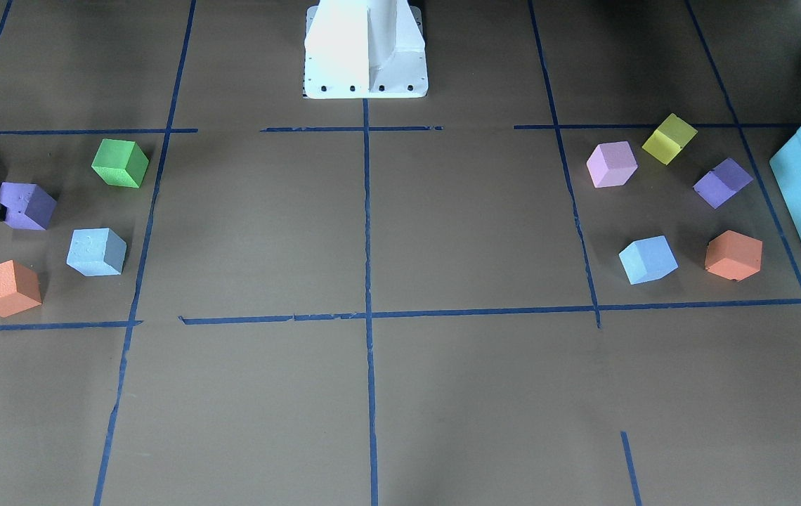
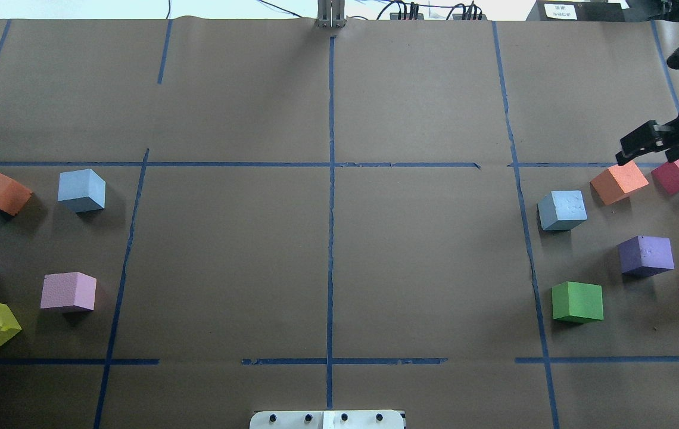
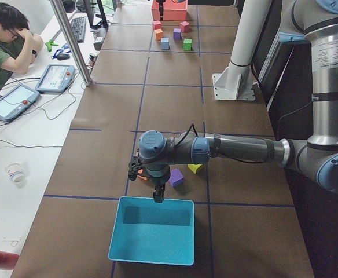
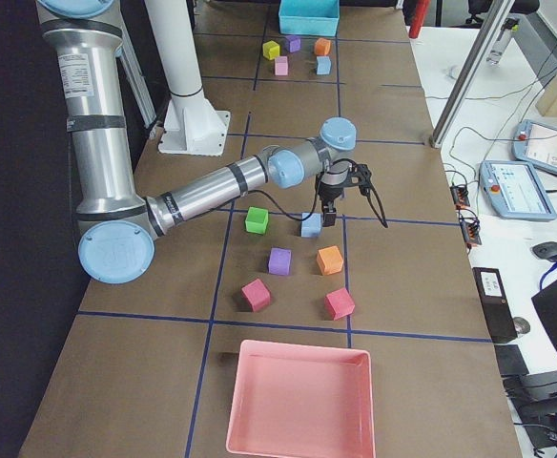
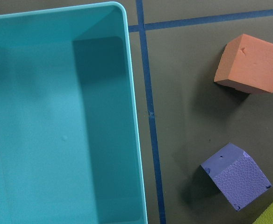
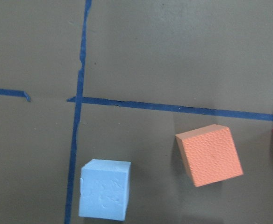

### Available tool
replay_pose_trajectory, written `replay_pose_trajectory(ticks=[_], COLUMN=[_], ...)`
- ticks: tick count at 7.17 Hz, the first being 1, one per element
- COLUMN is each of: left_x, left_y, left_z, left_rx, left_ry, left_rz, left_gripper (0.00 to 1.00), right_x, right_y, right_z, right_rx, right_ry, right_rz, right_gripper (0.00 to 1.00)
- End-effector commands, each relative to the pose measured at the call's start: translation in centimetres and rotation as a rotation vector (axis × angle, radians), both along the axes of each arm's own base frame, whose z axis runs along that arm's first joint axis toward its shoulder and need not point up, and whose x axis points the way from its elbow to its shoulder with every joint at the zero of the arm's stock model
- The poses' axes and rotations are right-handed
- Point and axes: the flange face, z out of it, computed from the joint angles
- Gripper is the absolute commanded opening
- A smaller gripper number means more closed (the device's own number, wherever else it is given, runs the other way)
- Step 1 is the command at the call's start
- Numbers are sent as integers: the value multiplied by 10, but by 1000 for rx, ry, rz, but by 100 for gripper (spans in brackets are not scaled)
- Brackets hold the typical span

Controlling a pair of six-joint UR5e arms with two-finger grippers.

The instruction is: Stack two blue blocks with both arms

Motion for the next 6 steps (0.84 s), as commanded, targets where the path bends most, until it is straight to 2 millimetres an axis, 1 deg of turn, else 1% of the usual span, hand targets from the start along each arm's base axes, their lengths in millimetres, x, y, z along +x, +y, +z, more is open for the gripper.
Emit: replay_pose_trajectory(ticks=[1, 2, 4, 6], left_x=[0, 0, 0, 0], left_y=[0, 0, 0, 0], left_z=[0, 0, 0, 0], left_rx=[1, 1, -1, -1], left_ry=[0, 0, 0, 0], left_rz=[0, 0, 0, 0], left_gripper=[100, 100, 100, 100], right_x=[-69, -79, -94, -110], right_y=[18, 21, 29, 31], right_z=[1, 8, 11, 30], right_rx=[16, 15, 12, -5], right_ry=[26, 45, 50, 64], right_rz=[69, 58, 30, 3], right_gripper=[100, 100, 100, 100])
